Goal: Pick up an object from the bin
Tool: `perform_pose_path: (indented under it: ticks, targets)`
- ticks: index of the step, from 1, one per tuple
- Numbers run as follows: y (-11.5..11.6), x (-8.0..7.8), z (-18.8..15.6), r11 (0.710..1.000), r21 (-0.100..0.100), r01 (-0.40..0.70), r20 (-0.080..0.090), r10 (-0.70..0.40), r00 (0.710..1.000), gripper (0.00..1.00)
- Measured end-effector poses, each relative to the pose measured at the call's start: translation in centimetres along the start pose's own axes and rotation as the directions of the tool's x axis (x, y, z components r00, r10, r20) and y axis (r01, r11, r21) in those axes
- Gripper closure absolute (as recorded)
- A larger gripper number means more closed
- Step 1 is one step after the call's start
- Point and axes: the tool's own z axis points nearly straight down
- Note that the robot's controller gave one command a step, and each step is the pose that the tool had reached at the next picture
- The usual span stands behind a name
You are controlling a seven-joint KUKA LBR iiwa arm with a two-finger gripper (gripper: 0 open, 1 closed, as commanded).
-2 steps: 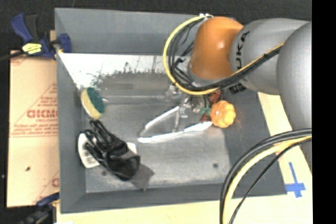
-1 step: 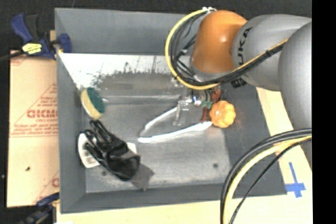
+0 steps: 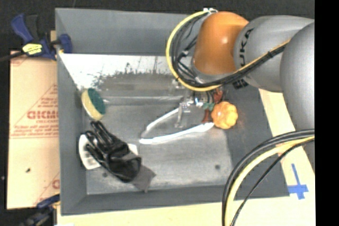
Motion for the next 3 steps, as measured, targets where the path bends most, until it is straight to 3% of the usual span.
perform_pose_path:
  ticks: [1, 2, 3]
  targets:
    - [-0.5, 2.1, 3.6, 0.989, 0.0, 0.147, 0.004, -0.147, 0.989, 0.0]
    - [0.2, 0.6, 4.7, 0.987, 0.002, 0.158, 0.012, -0.158, 0.987, 0.0]
    - [0.2, 1.4, 3.1, 0.988, 0.001, 0.156, 0.013, -0.156, 0.988, 0.0]
